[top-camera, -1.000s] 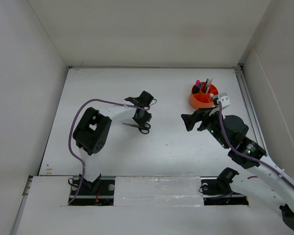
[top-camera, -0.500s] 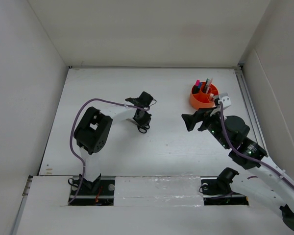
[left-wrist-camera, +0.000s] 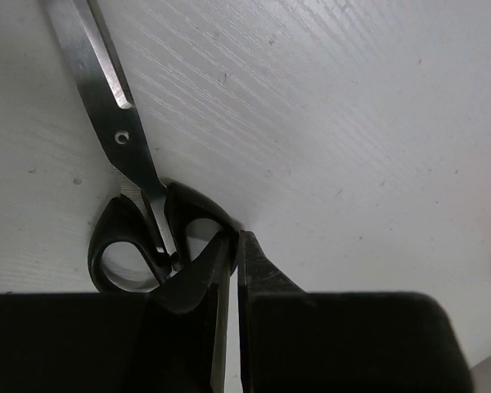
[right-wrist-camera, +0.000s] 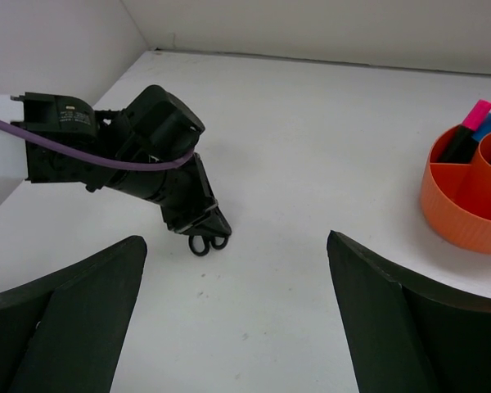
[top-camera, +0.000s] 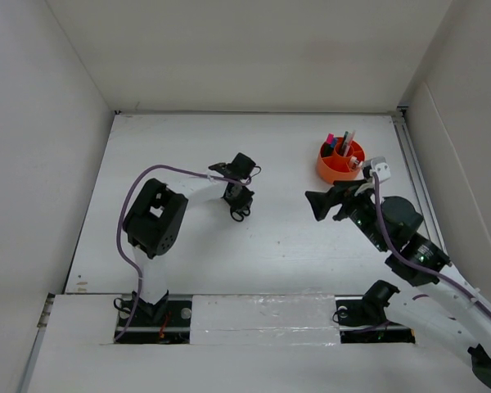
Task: Sort the stationery into containers
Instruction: Pick up the scissors from the center of the board.
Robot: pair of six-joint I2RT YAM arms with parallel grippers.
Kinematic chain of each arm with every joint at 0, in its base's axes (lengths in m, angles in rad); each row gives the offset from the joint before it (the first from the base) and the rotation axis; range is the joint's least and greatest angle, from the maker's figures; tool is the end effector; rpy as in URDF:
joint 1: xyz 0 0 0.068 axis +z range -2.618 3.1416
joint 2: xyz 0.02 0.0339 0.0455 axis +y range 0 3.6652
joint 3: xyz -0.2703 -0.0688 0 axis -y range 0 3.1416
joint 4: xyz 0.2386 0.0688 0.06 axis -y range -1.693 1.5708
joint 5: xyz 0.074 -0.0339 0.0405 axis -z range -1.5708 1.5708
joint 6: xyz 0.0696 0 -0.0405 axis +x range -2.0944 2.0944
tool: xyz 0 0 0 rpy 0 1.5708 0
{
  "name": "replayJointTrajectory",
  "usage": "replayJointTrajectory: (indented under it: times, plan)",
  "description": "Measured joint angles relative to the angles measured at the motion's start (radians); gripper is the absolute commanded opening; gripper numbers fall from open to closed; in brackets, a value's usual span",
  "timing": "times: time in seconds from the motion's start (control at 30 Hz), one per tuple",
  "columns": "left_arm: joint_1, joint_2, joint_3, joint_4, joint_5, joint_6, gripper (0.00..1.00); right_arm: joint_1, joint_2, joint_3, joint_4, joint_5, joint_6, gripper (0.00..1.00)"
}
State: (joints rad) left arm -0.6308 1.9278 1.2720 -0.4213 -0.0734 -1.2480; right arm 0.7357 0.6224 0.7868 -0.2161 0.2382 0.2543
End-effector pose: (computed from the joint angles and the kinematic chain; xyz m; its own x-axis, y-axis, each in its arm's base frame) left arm 0.3326 -0.2366 0.1425 -0.7568 -0.6185 -0.2116 -0.4967 0.7545 -0.4289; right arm 0.1351 0.1002 0.3620 -0.1572 0.1875 -0.9696 -0.4525 0.8590 0.2394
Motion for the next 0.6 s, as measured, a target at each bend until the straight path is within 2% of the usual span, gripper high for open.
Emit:
replayJointTrajectory:
  times: [0.17,0.37,0.47,0.6]
  plan:
    - [-0.009,-0.029,-0.050,0.088,0.016,0.064,0.00,-0.001,0.000,-0.006,0.002,-0.007,0.000,0.96]
    - [-0.109,-0.068,-0.065,0.099,-0.120,0.189,0.00,-0.066,0.004,-0.046,0.027,-0.038,0.038,0.94]
    - [-0.170,-0.151,-0.097,0.096,-0.175,0.259,0.00,-0.138,0.006,-0.089,0.065,-0.084,0.075,0.94]
    - [-0.206,-0.348,-0.196,0.145,-0.215,0.347,0.00,-0.224,0.008,-0.134,0.098,-0.163,0.117,0.93]
